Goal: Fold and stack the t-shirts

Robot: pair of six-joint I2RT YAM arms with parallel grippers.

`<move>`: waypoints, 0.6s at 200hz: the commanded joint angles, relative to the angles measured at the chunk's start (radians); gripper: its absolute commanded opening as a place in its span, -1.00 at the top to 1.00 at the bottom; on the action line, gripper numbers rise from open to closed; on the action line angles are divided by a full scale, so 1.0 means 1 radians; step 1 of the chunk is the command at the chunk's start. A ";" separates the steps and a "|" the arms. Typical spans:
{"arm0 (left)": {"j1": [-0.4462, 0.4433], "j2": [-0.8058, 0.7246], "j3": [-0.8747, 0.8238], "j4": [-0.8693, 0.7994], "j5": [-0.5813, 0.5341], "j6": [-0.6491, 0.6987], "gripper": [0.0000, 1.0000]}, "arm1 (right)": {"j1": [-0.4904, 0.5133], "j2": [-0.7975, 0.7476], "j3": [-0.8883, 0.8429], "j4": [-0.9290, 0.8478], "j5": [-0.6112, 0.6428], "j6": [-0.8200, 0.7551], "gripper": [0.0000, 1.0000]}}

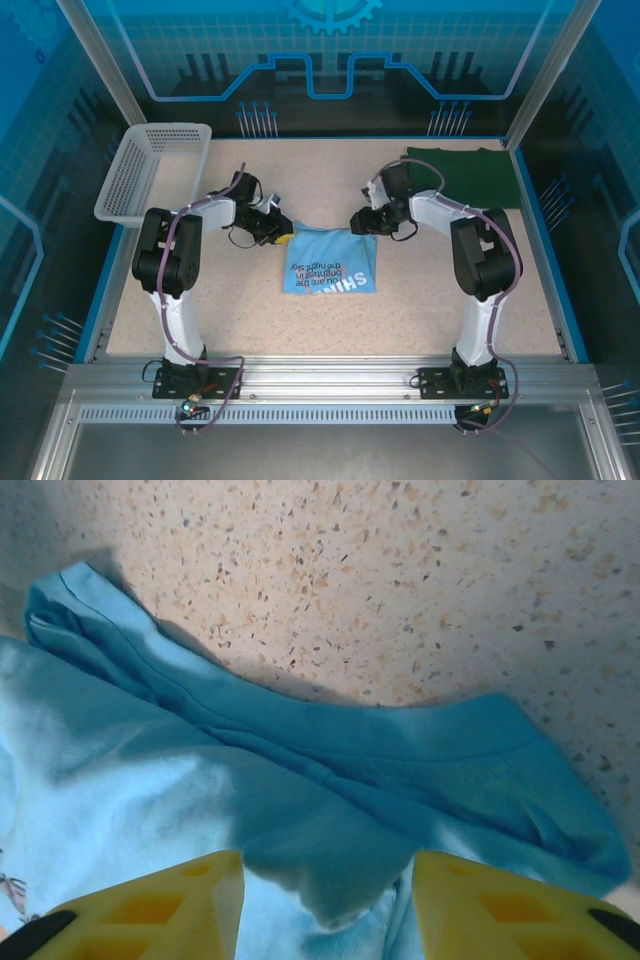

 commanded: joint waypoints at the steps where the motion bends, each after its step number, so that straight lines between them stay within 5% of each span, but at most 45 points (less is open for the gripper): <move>1: -0.011 -0.022 -0.001 -0.010 0.004 0.018 0.83 | 0.024 0.029 0.058 -0.051 -0.002 -0.028 0.24; 26: -0.014 -0.042 -0.007 -0.015 0.000 0.020 0.93 | 0.027 0.005 0.044 -0.051 -0.019 -0.018 0.74; 49: -0.019 -0.085 -0.024 -0.013 -0.001 0.019 0.94 | 0.027 -0.059 -0.005 -0.046 -0.027 -0.006 1.00; 120: -0.067 -0.162 0.015 -0.041 -0.017 0.037 0.93 | 0.015 -0.373 -0.223 0.011 0.099 0.109 1.00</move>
